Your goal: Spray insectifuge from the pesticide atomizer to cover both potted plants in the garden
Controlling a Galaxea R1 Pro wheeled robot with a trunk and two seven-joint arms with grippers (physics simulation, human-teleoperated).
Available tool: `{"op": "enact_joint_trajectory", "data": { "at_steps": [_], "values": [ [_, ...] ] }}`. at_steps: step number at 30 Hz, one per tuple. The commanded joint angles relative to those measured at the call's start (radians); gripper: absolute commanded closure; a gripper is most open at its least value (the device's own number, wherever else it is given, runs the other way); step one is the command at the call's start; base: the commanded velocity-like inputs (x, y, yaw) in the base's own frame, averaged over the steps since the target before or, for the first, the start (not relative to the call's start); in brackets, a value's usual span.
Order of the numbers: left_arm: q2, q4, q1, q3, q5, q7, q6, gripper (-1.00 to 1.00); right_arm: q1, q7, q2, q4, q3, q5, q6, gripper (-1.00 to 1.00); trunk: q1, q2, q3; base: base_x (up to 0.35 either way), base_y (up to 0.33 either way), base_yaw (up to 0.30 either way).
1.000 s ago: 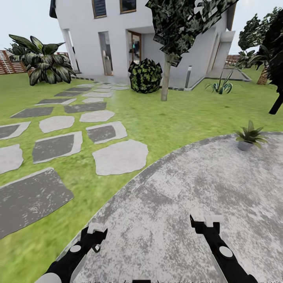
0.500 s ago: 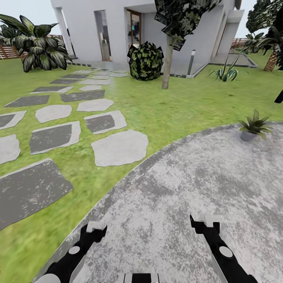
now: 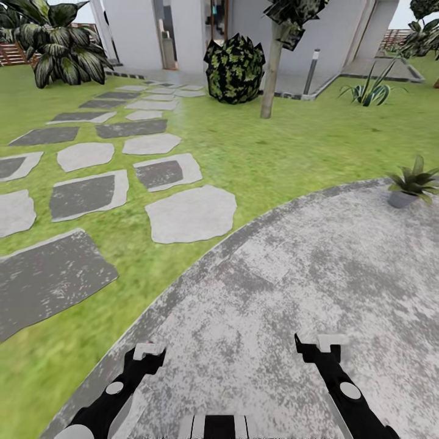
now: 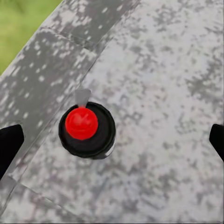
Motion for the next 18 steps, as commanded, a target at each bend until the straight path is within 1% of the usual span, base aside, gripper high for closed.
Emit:
{"op": "enact_joint_trajectory", "data": {
  "at_steps": [1, 5, 11, 18],
  "values": [
    [0.0, 0.001, -0.001, 0.0, -0.005, -0.001, -0.004, -1.0, 0.0, -0.002, 0.0, 0.0, 0.0, 0.001, -0.003, -1.0, 0.0, -0.001, -0.006, 0.0, 0.0, 0.134],
    [0.0, 0.001, -0.001, 0.0, -0.005, -0.001, -0.004, -1.0, 0.0, -0.002, 0.0, 0.0, 0.001, 0.0, -0.004, -1.0, 0.002, -0.001, -0.023, 0.0, 0.0, 0.063],
    [0.0, 0.001, -0.001, 0.001, -0.005, -0.001, -0.004, -1.0, 0.0, -0.002, 0.0, 0.0, 0.001, 0.001, -0.004, -1.0, 0.005, -0.003, -0.047, 0.0, 0.0, 0.018],
    [0.0, 0.001, -0.001, -0.001, -0.005, -0.001, -0.006, -1.0, 0.0, -0.002, 0.0, 0.0, 0.001, 0.001, -0.004, -1.0, 0.005, -0.003, -0.052, 0.0, 0.0, 0.191]
  ]
}}
